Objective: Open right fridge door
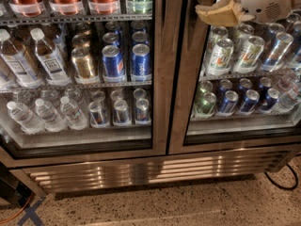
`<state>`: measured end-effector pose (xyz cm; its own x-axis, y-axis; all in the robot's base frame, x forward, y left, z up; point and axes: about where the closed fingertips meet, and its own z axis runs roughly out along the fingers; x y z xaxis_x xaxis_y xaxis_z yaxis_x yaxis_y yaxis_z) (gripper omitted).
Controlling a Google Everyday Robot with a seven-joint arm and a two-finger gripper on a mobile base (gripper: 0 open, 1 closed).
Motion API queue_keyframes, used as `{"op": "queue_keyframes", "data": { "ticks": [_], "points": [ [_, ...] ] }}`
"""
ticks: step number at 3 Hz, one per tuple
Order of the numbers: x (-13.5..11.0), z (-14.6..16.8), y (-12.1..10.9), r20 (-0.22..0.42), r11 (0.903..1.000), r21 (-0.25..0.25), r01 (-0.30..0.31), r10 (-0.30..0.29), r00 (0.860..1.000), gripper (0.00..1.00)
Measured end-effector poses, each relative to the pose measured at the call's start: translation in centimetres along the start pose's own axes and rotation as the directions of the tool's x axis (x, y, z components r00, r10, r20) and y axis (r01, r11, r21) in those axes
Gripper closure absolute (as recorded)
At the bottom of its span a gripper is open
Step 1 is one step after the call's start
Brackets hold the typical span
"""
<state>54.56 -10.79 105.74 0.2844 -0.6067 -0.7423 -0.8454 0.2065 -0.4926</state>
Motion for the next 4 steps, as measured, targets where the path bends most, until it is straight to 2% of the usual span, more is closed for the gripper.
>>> {"op": "queue_keyframes", "data": {
  "ticks": [4],
  "points": [
    [0.08,-0.15,-0.41,-0.006,1.0,-0.002,0.0,0.0,1.0,1.0]
  ]
}}
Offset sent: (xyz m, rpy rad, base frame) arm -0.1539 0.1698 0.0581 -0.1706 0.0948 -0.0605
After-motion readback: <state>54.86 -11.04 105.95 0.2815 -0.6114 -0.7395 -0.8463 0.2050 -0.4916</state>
